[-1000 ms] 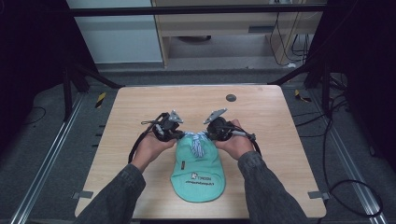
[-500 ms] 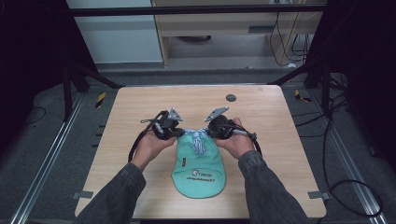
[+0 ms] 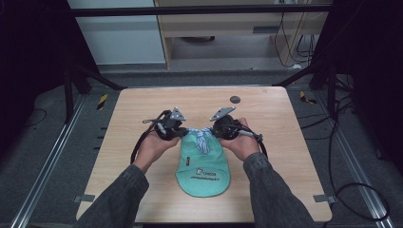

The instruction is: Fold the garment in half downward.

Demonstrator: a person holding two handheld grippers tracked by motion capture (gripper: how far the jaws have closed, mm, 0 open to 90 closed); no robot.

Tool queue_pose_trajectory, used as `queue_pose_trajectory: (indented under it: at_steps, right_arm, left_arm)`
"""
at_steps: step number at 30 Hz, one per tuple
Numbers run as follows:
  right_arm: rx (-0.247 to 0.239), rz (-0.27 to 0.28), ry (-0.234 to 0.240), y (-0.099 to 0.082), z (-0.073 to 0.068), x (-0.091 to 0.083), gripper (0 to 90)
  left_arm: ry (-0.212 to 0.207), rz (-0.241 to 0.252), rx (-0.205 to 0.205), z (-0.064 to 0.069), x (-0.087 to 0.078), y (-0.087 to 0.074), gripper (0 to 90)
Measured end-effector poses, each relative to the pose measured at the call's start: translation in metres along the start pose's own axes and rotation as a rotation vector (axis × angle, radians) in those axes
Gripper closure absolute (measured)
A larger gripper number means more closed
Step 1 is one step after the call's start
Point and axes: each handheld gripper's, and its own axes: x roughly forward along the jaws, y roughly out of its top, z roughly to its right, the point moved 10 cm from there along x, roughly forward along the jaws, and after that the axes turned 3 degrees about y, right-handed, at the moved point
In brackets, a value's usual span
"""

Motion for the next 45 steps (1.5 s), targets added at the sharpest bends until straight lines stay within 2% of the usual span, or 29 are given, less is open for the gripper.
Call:
queue_pose_trajectory:
  at_steps: [17,31,37,45]
  right_arm:
    - [-0.002,0.017,-0.020,0.006,0.002,-0.004,83.6]
    - [-0.009,0.031,-0.037,0.017,0.006,-0.012,83.6]
    - [-0.012,0.034,-0.054,0.024,0.011,-0.012,83.6]
    - [0.006,0.038,-0.085,0.031,0.027,-0.011,83.5]
  left_arm:
    - [0.013,0.023,-0.004,-0.002,-0.004,0.005,85.5]
    - [0.032,0.029,0.011,-0.009,-0.012,0.014,85.5]
    - [0.040,0.037,0.006,-0.016,-0.011,0.021,85.5]
    - [0.050,0.046,0.004,-0.024,-0.008,0.034,85.4]
